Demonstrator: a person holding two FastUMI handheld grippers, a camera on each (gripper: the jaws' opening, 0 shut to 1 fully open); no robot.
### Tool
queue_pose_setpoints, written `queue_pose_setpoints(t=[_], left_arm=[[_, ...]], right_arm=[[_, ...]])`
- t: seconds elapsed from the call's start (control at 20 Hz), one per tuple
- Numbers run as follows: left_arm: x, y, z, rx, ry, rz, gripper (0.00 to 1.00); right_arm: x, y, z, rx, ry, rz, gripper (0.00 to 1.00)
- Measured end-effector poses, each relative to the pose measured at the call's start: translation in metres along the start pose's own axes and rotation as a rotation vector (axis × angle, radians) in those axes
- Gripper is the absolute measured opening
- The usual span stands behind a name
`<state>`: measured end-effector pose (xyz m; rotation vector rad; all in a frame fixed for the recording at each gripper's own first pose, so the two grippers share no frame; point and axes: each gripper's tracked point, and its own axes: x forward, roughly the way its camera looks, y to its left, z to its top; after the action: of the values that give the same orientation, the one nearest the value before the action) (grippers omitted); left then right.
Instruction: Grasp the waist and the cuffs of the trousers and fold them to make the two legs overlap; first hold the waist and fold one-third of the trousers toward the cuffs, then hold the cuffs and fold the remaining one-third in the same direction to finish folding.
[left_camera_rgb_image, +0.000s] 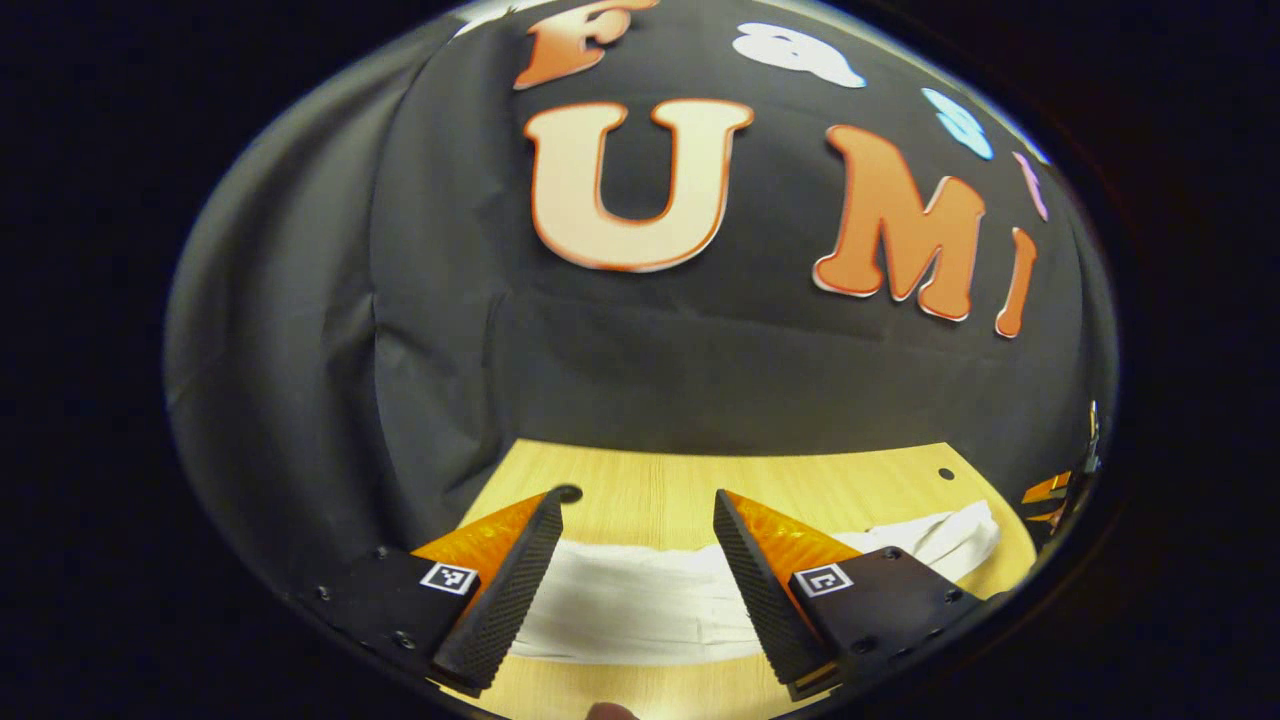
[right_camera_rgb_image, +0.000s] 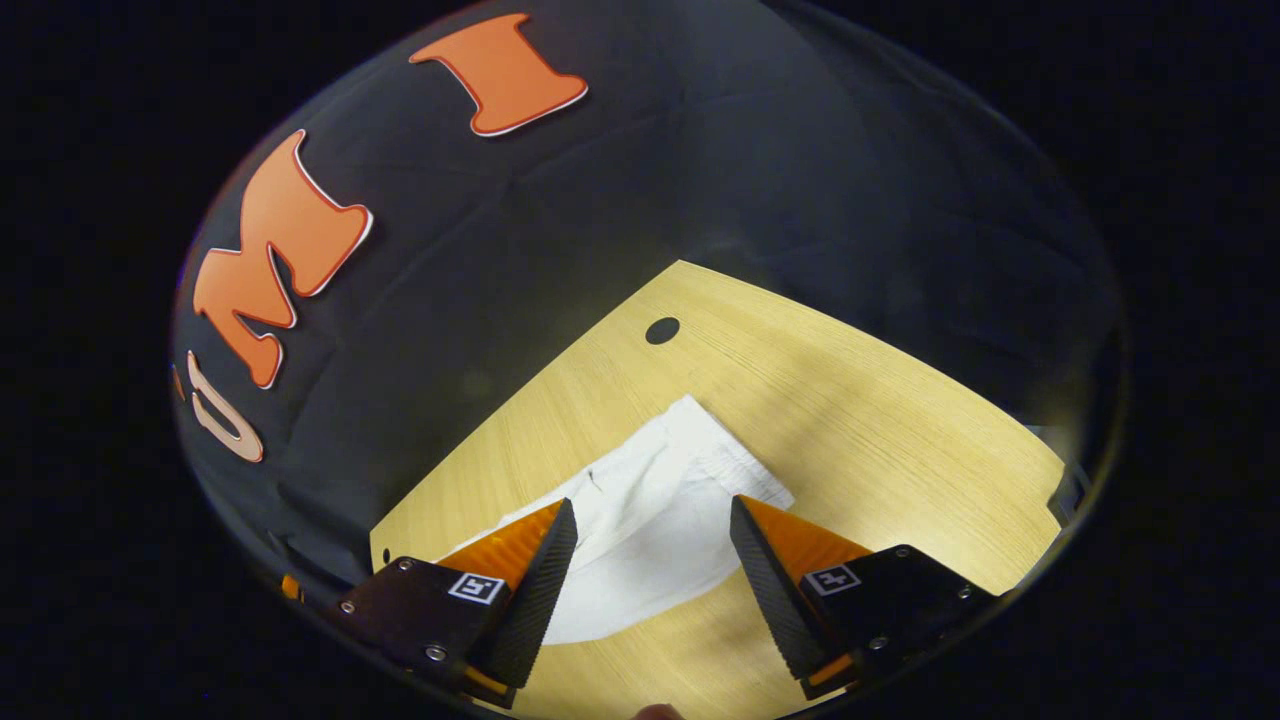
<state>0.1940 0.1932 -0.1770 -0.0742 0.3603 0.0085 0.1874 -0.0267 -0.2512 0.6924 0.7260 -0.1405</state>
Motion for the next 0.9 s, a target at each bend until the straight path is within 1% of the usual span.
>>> queue_pose_setpoints(t=[0.1, 0.15, 0.2, 0.25, 0.3, 0.45, 0.5, 0.55, 0.6, 0.65, 0.8, 0.9], left_arm=[[-0.018, -0.018, 0.021, 0.066, -0.075, 0.009, 0.99], [-0.029, -0.026, 0.026, 0.078, -0.1, 0.009, 1.0], [-0.039, -0.033, 0.034, 0.081, -0.124, 0.01, 0.96], [-0.05, -0.041, 0.04, 0.077, -0.144, 0.004, 0.96], [-0.059, -0.051, 0.048, 0.079, -0.168, 0.003, 0.99], [-0.077, -0.078, 0.058, 0.083, -0.214, -0.013, 0.99], [-0.081, -0.088, 0.062, 0.091, -0.221, -0.027, 0.96], [-0.088, -0.097, 0.065, 0.1, -0.23, -0.029, 0.99], [-0.093, -0.107, 0.068, 0.106, -0.23, -0.045, 0.96], [-0.097, -0.114, 0.069, 0.113, -0.235, -0.049, 0.98], [-0.103, -0.141, 0.066, 0.148, -0.218, -0.078, 1.0], [-0.107, -0.155, 0.067, 0.175, -0.213, -0.09, 0.99]], right_arm=[[0.005, -0.01, -0.003, -0.003, 0.015, -0.011, 0.93], [0.008, -0.014, -0.007, 0.003, 0.024, -0.018, 0.93], [0.011, -0.017, -0.009, 0.011, 0.034, -0.019, 0.93], [0.015, -0.02, -0.013, 0.018, 0.043, -0.025, 0.93], [0.019, -0.025, -0.017, 0.022, 0.058, -0.03, 0.93], [0.029, -0.041, -0.027, 0.045, 0.092, -0.054, 0.93], [0.033, -0.045, -0.03, 0.059, 0.103, -0.053, 0.93], [0.036, -0.05, -0.033, 0.075, 0.115, -0.063, 0.93], [0.041, -0.056, -0.035, 0.092, 0.127, -0.072, 0.93], [0.046, -0.06, -0.037, 0.115, 0.135, -0.076, 0.93], [0.056, -0.065, -0.036, 0.2, 0.155, -0.076, 0.93], [0.067, -0.071, -0.031, 0.233, 0.15, -0.088, 0.93]])
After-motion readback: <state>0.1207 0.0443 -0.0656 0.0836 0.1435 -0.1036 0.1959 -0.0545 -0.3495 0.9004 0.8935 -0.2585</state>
